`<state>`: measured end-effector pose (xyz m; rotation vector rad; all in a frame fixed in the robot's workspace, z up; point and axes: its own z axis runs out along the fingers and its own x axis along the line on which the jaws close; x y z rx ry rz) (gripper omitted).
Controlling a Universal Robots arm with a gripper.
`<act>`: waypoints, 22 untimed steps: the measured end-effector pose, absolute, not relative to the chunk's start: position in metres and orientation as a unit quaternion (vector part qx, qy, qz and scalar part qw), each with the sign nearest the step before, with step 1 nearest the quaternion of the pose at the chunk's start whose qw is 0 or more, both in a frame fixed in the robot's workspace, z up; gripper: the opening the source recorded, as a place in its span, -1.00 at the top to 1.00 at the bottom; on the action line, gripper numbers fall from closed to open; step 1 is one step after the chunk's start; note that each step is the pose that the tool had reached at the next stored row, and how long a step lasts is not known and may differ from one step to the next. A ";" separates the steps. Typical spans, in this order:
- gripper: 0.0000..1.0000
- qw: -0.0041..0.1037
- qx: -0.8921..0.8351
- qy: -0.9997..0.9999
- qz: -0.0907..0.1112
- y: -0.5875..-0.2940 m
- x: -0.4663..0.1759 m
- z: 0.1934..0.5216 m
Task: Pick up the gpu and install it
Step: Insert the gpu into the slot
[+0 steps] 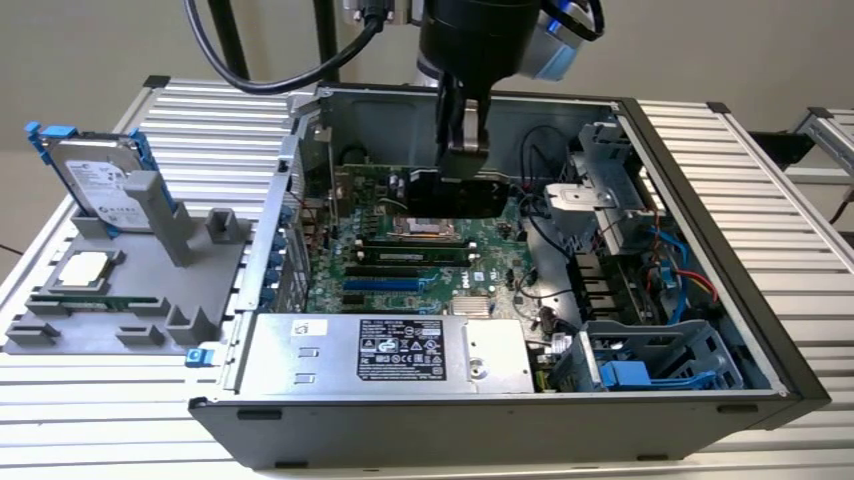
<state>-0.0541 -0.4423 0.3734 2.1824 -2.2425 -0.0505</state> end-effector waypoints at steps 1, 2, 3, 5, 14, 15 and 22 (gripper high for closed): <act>1.00 0.006 0.697 -0.717 -0.016 -0.442 -0.054 0.373; 1.00 0.006 0.697 -0.717 -0.016 -0.442 -0.054 0.373; 1.00 0.006 0.697 -0.717 -0.016 -0.442 -0.054 0.372; 1.00 0.006 0.697 -0.717 -0.016 -0.442 -0.054 0.371; 1.00 0.005 0.697 -0.717 -0.015 -0.442 -0.054 0.365; 1.00 0.005 0.697 -0.717 -0.015 -0.442 -0.054 0.365; 1.00 0.005 0.697 -0.717 -0.015 -0.442 -0.054 0.364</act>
